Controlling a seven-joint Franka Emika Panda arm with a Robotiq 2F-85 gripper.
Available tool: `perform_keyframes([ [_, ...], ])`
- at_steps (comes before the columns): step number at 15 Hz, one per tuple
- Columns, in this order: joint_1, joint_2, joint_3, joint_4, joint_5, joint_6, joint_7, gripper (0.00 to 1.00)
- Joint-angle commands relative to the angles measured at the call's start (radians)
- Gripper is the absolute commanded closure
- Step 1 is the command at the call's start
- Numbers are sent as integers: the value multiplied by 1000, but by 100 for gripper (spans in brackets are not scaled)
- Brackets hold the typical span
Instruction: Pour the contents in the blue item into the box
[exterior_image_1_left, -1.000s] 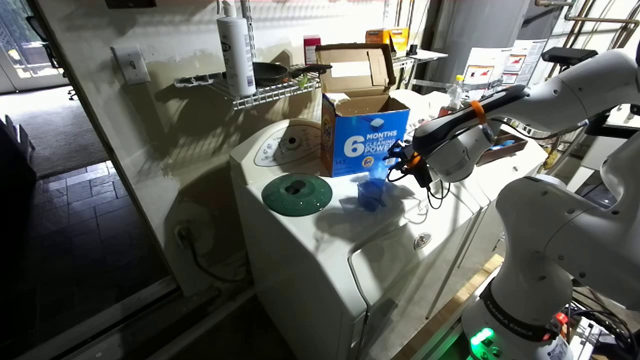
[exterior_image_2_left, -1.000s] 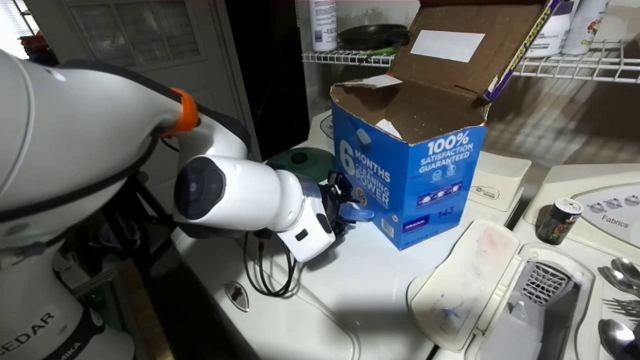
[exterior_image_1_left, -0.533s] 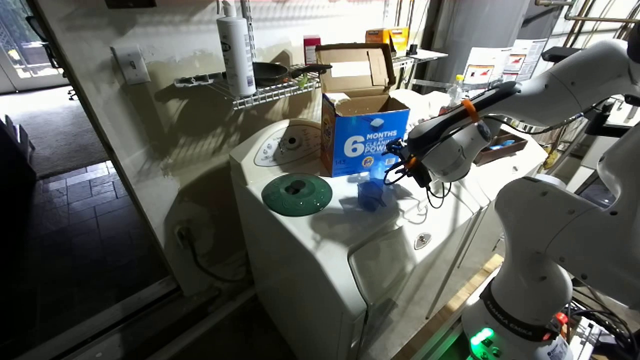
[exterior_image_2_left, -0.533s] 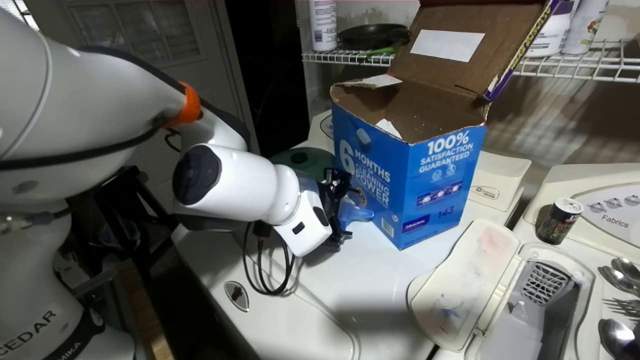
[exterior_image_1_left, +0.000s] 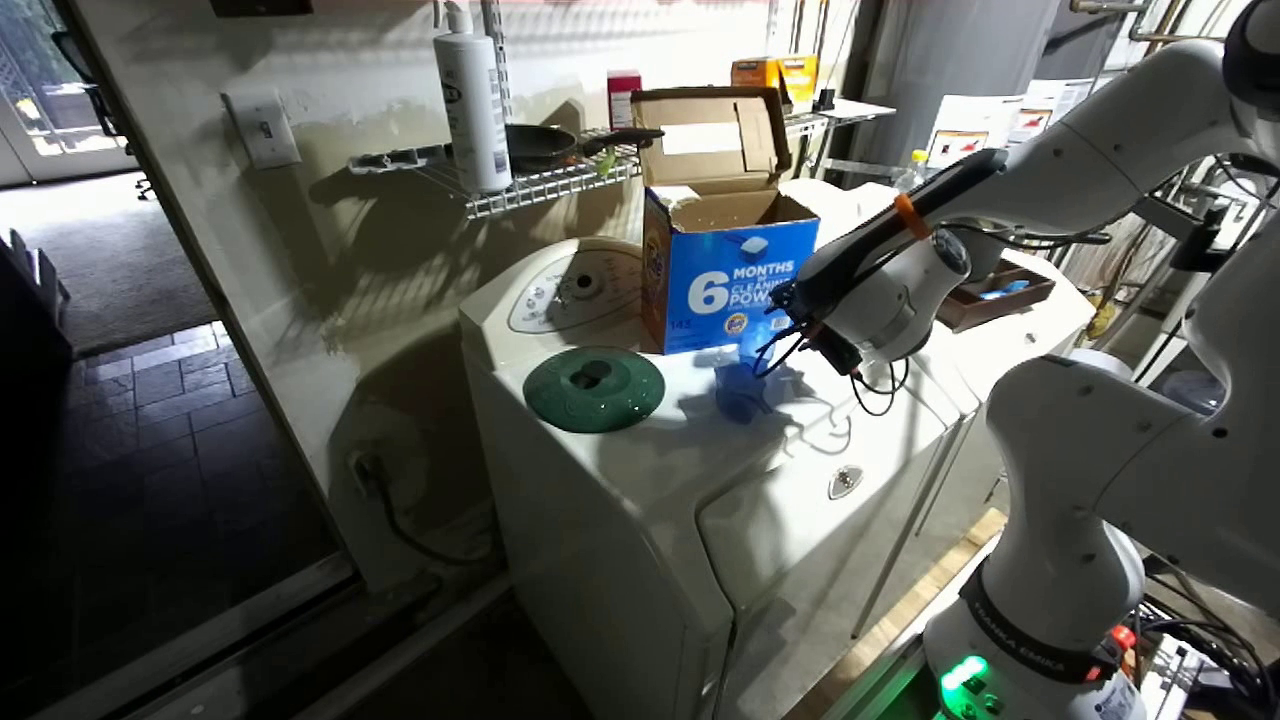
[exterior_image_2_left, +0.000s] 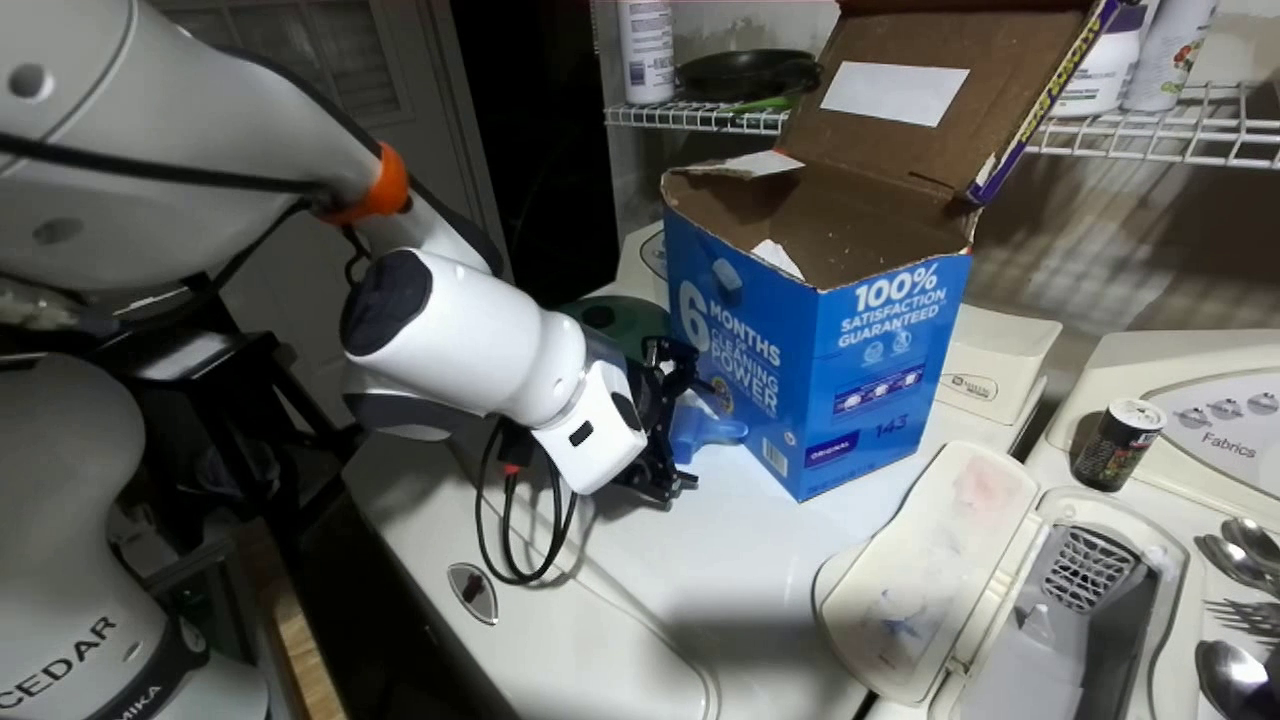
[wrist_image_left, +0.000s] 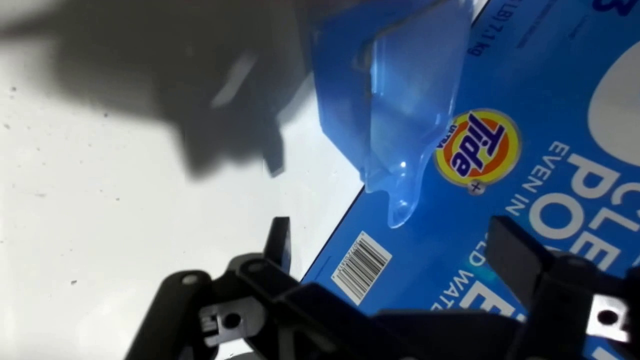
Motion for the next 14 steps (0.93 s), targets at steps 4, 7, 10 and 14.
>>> perform_keyframes([
  [4, 31, 213, 51, 0, 176, -13, -26, 0],
  [7, 23, 294, 97, 0, 242, -36, -55, 0],
  [10, -9, 339, 155, 0, 278, -69, -90, 0],
  [14, -90, 325, 254, 4, 253, -133, -128, 0],
])
